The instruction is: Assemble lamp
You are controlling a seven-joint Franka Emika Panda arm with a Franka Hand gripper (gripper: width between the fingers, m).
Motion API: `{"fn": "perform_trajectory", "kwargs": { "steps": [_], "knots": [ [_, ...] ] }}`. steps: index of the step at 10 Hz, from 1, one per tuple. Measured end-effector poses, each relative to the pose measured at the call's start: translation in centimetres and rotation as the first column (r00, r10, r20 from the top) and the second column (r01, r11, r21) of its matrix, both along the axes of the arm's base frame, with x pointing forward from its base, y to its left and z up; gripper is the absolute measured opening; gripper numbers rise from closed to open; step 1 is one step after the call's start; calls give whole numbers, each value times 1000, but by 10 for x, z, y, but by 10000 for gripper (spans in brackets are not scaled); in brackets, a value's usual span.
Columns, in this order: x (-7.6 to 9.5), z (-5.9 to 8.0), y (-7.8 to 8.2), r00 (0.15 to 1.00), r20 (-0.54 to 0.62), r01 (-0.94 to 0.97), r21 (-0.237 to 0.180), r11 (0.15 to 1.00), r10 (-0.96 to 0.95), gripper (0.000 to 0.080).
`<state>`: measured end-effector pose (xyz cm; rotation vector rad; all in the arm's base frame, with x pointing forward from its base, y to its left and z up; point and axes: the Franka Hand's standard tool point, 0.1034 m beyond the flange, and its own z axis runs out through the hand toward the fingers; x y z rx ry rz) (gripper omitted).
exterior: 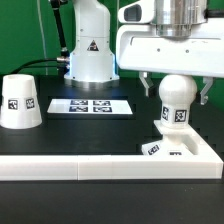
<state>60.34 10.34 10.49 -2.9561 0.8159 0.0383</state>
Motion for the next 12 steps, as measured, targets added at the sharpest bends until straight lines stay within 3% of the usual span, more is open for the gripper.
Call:
{"fn": "perform_trajectory", "kwargs": {
  "steps": [2,4,10,12],
  "knots": [
    [2,7,12,963,60,-261,-22,965,262,699],
    [3,8,9,872,75,-482,-41,875,484,699],
    [4,6,4,655,78,-747,-81,660,751,699],
    [4,6,3,477,61,-871,-104,481,877,699]
  ]
}}
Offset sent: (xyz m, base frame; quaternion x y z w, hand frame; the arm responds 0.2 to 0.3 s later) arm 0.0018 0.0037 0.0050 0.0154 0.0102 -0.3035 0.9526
